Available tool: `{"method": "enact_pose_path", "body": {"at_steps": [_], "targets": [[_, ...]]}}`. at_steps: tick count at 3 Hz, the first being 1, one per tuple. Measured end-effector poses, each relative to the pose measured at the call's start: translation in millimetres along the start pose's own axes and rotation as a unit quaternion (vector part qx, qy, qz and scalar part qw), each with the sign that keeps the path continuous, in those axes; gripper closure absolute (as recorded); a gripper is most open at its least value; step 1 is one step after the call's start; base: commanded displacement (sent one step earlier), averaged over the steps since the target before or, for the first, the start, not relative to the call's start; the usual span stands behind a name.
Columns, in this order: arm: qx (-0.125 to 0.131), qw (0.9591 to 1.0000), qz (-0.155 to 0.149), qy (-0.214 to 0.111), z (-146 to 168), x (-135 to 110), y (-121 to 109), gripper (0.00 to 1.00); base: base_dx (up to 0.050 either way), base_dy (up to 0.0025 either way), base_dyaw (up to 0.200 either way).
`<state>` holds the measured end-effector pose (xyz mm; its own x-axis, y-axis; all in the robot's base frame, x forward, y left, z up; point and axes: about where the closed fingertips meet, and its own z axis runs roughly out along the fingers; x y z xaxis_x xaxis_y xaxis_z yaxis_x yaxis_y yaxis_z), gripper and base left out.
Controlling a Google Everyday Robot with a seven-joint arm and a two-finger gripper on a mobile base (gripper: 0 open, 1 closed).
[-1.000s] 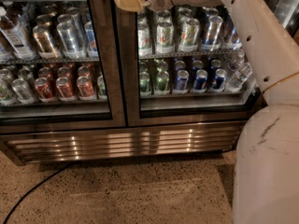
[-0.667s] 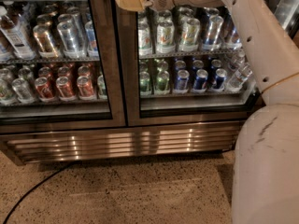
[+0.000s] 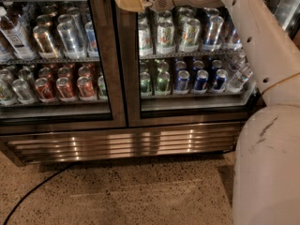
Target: Open right fridge door
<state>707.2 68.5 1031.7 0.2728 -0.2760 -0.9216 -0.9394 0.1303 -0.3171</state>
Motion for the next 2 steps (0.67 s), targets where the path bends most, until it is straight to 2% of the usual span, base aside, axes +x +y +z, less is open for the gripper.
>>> {"method": "enact_pose_path", "body": {"at_steps": [2], "targets": [[0.0, 1.0, 0.0, 0.0, 0.0, 0.0, 0.0, 0.15, 0.0, 0.0, 0.0]]}}
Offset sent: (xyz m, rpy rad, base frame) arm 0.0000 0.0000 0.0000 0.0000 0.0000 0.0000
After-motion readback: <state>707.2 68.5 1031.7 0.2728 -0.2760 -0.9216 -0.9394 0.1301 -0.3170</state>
